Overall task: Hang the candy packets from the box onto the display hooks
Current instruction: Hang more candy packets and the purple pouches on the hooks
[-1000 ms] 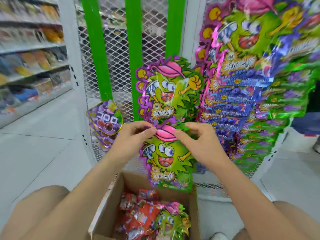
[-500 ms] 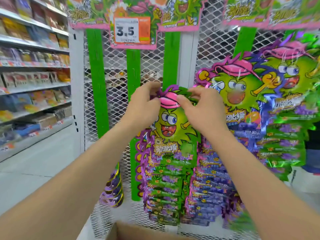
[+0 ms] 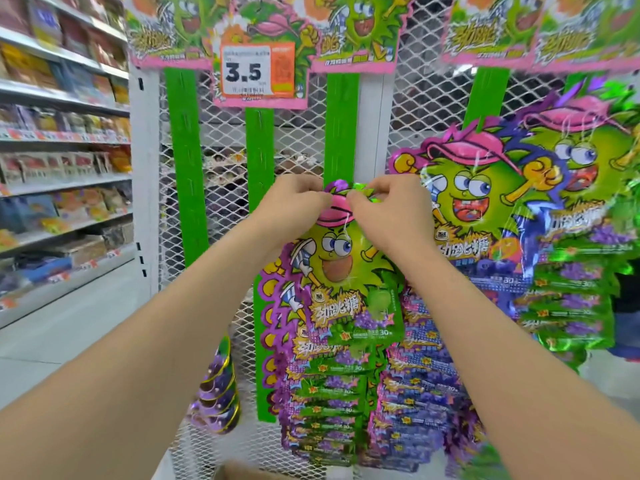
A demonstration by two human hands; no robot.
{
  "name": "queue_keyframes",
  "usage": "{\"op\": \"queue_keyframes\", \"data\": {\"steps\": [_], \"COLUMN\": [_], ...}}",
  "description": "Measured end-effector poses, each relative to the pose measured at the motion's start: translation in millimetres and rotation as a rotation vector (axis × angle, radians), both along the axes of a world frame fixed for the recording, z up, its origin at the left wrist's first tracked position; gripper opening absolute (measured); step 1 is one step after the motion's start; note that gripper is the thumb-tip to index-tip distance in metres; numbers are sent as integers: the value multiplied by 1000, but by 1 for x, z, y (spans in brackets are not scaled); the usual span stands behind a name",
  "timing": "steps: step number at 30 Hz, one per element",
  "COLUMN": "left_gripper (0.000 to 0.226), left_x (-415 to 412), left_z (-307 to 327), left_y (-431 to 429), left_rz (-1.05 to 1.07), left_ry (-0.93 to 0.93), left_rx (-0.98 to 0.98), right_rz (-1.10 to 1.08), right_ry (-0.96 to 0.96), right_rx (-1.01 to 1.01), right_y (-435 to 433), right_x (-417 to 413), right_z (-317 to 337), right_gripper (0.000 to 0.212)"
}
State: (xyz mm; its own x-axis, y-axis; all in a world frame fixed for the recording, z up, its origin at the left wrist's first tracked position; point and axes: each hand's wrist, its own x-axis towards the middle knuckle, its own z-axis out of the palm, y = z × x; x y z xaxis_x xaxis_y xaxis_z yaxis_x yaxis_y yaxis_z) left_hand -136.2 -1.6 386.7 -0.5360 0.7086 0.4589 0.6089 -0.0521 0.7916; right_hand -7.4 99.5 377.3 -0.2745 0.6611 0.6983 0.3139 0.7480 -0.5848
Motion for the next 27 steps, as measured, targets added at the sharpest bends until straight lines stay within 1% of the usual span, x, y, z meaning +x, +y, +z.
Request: {"op": "queue_keyframes", "data": {"steps": [3, 6, 8, 11, 13, 14, 15, 17, 18, 22, 27], "left_gripper": [25, 29, 28, 27, 46, 52, 50, 36, 34, 39, 37], "left_x": [0, -2, -2, -2, 1, 1, 1, 0, -1, 1, 7], "left_z": [1, 1, 3, 9, 11, 11, 11, 12, 12, 13, 10], "left_y": [-4, -9, -12, -15, -17, -17, -16, -16, -14, -18, -19], "left_rz": [-30, -42, -51, -76, -101, -111, -112, -106, -102, -74, -10], "left_ry": [39, 71, 92, 54, -20, -45, -44, 15, 39, 103, 212], "left_rx": [-49, -63, -66, -83, -78, -74, -69, -73, -77, -85, -181], "right_rz": [9, 36, 50, 39, 18, 5, -3, -9, -11, -21, -8], "right_ry": [77, 135, 170, 189, 196, 203, 211, 227, 233, 197, 128], "right_rx": [40, 50, 57, 74, 96, 112, 135, 171, 179, 154, 111], "right_y": [-2, -3, -5, -8, -9, -10, -11, -15, -17, -18, -11], "right_x": [0, 1, 2, 4, 5, 6, 6, 6, 6, 7, 9], "right_z": [-2, -4, -3, -2, -1, -1, -1, -3, -4, -6, -15], "right_gripper": [19, 27, 25, 25, 26, 27, 26, 25, 25, 27, 30]}}
